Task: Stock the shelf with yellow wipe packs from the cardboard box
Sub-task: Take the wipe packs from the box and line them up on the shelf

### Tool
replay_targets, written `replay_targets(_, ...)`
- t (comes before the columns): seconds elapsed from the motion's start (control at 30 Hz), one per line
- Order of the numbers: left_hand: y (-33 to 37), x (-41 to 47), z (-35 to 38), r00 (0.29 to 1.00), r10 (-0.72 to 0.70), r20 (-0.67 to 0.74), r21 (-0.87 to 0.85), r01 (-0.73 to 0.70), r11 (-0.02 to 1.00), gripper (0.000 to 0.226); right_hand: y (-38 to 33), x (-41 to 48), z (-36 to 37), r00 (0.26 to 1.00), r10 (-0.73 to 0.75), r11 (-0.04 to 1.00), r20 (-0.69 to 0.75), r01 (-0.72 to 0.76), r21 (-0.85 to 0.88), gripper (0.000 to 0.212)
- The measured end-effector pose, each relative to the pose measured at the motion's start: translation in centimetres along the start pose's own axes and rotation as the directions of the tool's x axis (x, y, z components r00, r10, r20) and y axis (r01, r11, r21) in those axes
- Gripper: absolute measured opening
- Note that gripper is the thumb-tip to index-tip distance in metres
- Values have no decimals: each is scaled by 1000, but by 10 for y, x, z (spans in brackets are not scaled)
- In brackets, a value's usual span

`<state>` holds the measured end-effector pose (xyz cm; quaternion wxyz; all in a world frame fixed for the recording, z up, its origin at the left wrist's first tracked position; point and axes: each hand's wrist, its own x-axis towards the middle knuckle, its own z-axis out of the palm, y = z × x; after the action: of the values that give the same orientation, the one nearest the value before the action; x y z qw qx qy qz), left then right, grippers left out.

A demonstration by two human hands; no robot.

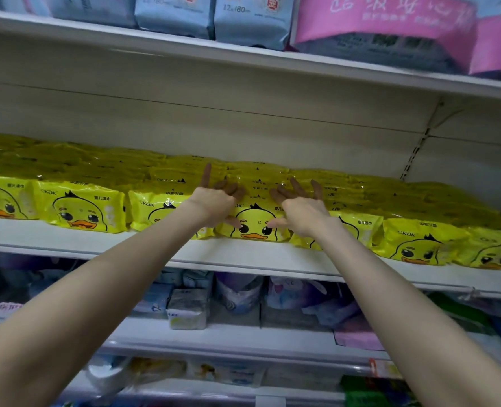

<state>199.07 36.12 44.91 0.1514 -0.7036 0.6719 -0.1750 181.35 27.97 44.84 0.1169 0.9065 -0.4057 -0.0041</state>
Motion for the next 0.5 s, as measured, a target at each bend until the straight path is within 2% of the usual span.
replay_targets(0.23, 18, -2, -9, 995, 31, -91, -154, -45, 987, 97, 32, -33, -2, 990, 62, 984, -126, -40, 171, 103)
replay_targets(0.5, 81, 19, -37, 973, 94, -211, -279, -152, 948, 101, 98, -76, 18, 984, 153, 981, -87, -140, 135, 112)
